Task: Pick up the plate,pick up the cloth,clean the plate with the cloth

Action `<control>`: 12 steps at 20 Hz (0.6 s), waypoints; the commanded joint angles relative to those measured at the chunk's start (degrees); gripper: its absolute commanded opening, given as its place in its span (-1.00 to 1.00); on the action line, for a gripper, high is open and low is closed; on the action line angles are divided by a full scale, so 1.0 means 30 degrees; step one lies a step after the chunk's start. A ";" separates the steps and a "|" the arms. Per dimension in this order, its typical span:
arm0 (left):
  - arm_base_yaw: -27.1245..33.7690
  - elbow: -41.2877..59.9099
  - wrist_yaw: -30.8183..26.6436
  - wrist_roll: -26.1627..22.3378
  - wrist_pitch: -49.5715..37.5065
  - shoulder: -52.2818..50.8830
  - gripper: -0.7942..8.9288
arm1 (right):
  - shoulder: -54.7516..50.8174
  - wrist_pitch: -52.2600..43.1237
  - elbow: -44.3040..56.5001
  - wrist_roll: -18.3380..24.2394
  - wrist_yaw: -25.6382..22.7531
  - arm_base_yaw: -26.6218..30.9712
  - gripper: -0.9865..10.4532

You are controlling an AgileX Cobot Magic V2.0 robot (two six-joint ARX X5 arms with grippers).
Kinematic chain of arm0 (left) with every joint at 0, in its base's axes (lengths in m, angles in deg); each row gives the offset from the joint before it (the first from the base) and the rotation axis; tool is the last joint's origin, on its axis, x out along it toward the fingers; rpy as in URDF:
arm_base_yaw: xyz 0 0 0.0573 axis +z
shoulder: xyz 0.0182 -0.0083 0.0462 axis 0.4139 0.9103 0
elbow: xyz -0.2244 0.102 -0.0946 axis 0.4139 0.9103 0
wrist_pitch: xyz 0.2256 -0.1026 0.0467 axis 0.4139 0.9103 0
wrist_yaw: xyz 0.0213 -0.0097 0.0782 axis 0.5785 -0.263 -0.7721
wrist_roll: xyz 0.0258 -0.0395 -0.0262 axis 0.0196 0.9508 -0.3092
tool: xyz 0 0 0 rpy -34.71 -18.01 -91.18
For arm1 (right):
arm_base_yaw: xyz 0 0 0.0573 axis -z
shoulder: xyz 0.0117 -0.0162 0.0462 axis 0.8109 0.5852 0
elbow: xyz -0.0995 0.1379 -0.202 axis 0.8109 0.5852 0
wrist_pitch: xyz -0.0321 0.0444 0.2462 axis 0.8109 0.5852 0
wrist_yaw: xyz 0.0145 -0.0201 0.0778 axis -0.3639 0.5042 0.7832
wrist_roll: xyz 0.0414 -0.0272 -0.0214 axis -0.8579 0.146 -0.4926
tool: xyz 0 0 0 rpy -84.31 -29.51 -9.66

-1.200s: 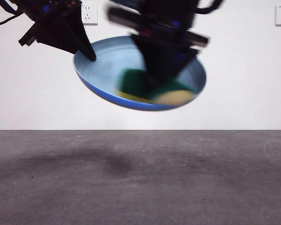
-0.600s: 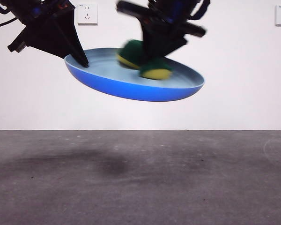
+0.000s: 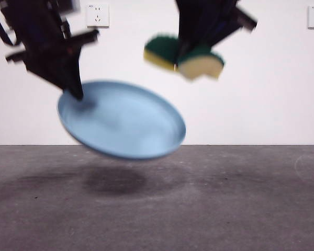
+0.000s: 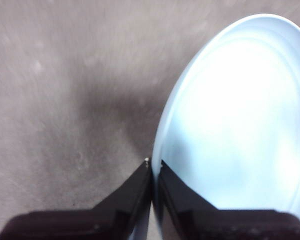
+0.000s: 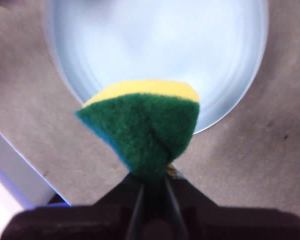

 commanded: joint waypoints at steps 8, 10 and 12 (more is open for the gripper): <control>0.0911 0.0007 -0.0022 -0.0226 -0.0401 0.4648 -0.85 | -0.3847 -0.0015 0.0073 -0.0036 -0.1785 0.0007 -0.86; 0.1027 0.0007 -0.0029 -0.0226 -0.0503 0.5574 -0.84 | -0.4794 -0.0015 0.0073 -0.0036 -0.2586 0.0007 -0.86; 0.1027 0.0007 -0.0022 -0.0226 -0.0517 0.5865 -0.67 | -0.5457 -0.0022 0.0073 -0.0029 -0.4087 0.0022 -0.86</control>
